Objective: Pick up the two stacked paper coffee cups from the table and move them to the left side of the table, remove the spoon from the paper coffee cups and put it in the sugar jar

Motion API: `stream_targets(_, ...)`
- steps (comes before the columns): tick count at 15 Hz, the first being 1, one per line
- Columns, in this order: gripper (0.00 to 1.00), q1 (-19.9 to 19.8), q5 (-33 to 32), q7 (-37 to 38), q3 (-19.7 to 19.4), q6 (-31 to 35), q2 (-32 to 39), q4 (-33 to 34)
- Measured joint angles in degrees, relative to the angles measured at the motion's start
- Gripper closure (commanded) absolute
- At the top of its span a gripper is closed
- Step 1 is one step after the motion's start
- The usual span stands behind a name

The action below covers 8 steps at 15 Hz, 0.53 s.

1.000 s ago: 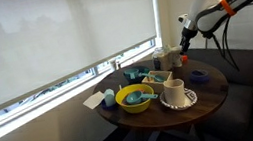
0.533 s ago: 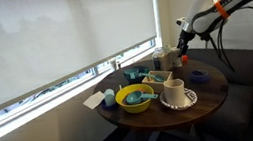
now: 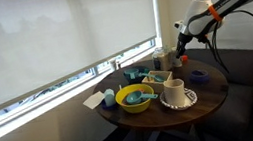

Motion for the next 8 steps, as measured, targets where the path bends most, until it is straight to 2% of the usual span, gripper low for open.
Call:
stream_targets(4,1.00,-0.36,2.51,-0.57,0.98,-6.54,-0.22,1.81)
stream_targets(8,1.00,-0.65,2.62,0.23,0.97,-11.08,-0.65,3.34)
